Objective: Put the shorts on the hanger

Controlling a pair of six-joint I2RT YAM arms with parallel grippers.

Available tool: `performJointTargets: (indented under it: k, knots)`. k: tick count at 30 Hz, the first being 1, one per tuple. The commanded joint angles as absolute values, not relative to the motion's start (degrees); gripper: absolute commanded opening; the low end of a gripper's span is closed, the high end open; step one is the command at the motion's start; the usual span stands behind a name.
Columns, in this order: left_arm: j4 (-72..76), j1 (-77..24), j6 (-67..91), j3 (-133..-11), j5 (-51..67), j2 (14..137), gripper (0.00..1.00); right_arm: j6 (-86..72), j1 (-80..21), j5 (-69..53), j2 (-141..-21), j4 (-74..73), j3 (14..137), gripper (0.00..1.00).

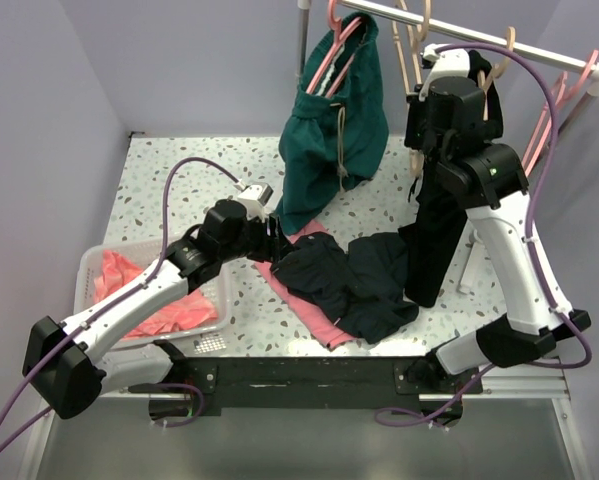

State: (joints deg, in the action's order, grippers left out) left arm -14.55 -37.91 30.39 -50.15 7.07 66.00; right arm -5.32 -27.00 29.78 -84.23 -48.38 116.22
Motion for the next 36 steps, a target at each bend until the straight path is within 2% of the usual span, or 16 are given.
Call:
performJointTargets:
  k: [1,8,15,24,30,36]
  knots:
    - [-12.22,-37.97,29.88,-52.03,7.82,66.27,0.58,-6.23,-26.90,27.16,-80.96,-46.40,114.97,0.00]
    - [-12.30,-38.40,29.27,-53.43,8.88,67.67,0.59,-11.85,-26.98,22.86,-77.79,-52.29,112.59,0.00]
    - [-15.99,-44.03,28.83,-58.35,-3.91,71.10,0.61,-17.57,-26.98,16.97,-68.41,-57.56,102.25,0.00]
    - [-20.21,-51.15,30.58,-67.74,-20.01,84.63,0.62,-21.79,-26.98,7.13,-55.03,-67.58,88.26,0.00]
    - [-22.23,-53.00,31.55,-75.92,-24.86,94.38,0.62,-22.33,-26.98,1.86,-48.43,-72.94,80.09,0.00]
    - [-25.13,-53.26,31.64,-81.38,-29.00,102.74,0.61,-21.80,-26.98,0.26,-45.79,-76.55,77.96,0.00]
